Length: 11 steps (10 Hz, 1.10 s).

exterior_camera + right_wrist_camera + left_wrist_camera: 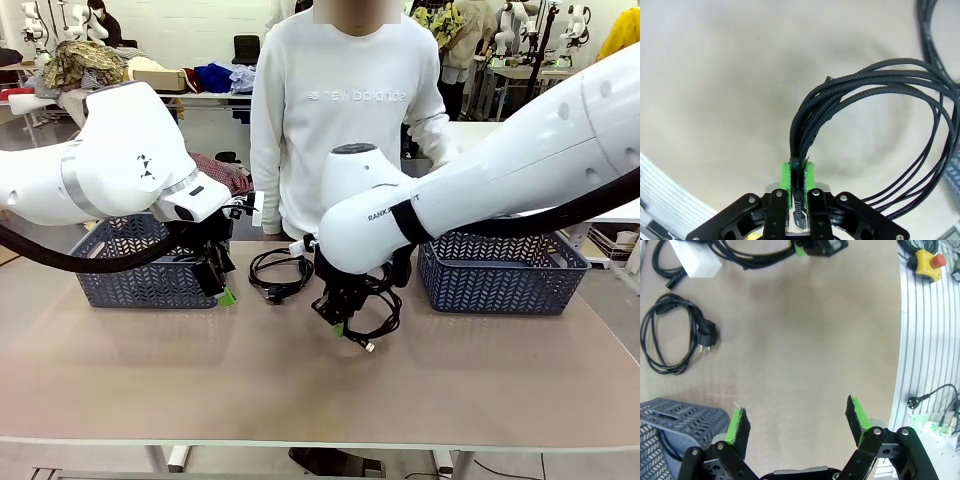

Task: Organize the cables according to human instructions.
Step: Pick up a bundle of cables and place it in the basket indicated by the human.

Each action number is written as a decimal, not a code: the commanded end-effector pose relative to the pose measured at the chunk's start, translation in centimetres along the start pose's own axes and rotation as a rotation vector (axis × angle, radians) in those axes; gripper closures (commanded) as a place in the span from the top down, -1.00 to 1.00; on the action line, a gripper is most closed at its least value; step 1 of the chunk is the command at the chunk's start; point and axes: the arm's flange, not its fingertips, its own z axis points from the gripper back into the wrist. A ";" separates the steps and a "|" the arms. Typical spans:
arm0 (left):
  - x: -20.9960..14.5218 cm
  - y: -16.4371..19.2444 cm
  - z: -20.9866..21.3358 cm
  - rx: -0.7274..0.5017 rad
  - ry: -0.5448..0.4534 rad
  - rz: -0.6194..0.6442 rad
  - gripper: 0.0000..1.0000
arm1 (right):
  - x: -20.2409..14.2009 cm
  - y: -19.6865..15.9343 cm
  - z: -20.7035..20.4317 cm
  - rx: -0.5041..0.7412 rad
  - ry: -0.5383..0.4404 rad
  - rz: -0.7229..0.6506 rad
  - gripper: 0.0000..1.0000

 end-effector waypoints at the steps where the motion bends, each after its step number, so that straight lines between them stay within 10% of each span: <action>1: -0.2 0.1 0.2 0.001 0.005 0.002 1.00 | -1.8 -2.4 3.5 -0.001 -0.013 0.206 -1.00; 11: -0.2 0.1 0.2 0.001 0.005 0.002 1.00 | -7.3 -21.1 14.8 -0.090 0.015 0.650 -1.00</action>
